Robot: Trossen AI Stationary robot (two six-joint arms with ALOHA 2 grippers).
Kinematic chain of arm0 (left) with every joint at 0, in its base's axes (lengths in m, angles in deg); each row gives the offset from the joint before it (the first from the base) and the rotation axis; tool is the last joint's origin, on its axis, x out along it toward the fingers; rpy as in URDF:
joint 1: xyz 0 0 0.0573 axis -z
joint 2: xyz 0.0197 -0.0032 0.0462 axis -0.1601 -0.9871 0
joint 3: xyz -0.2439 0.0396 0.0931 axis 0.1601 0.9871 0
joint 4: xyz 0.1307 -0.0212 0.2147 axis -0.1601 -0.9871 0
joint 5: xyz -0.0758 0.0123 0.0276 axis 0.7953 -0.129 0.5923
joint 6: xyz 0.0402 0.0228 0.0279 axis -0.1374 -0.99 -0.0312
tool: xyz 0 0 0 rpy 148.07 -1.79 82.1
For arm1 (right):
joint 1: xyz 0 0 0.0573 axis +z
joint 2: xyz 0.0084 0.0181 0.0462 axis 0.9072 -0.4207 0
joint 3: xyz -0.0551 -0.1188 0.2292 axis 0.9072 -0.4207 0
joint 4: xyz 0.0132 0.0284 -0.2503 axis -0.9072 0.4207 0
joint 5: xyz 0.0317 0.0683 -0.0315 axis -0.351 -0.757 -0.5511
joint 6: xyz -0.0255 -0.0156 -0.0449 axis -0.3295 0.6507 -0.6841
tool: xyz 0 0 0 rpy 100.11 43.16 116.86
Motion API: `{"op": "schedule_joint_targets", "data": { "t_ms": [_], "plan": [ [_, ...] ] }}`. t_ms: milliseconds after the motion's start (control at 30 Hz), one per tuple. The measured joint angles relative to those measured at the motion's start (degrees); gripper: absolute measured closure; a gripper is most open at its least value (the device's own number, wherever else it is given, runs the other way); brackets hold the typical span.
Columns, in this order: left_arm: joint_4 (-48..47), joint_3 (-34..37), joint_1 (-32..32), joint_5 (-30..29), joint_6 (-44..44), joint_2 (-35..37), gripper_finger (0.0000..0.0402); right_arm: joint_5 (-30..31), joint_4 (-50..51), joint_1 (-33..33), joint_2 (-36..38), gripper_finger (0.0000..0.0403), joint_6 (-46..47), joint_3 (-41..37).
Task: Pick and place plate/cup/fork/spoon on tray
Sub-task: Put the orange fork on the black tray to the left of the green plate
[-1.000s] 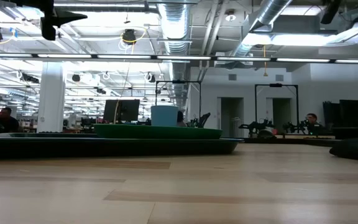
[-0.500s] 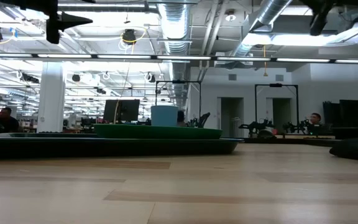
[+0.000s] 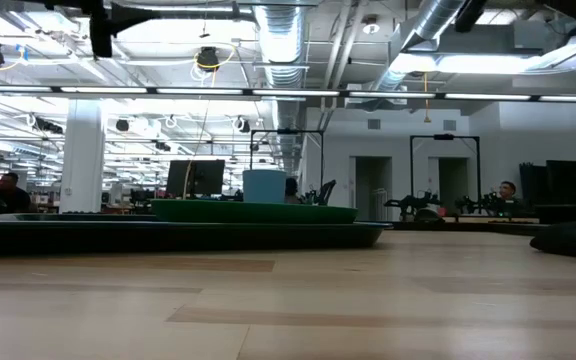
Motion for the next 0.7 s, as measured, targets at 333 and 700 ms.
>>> {"op": "schedule_joint_targets", "data": {
  "t_ms": [333, 700],
  "plan": [
    [-4.83, 0.0, -0.04, -1.52, 1.12, 5.04, 0.0182, -1.29, 19.08, -7.35, 18.91, 0.0237, 3.06, 0.0],
    [-7.9, 0.0, -0.02, -1.52, 2.3, 5.12, 0.0182, 3.37, 23.39, -6.6, 14.08, 0.0237, 2.79, 0.0]
  ]
}}
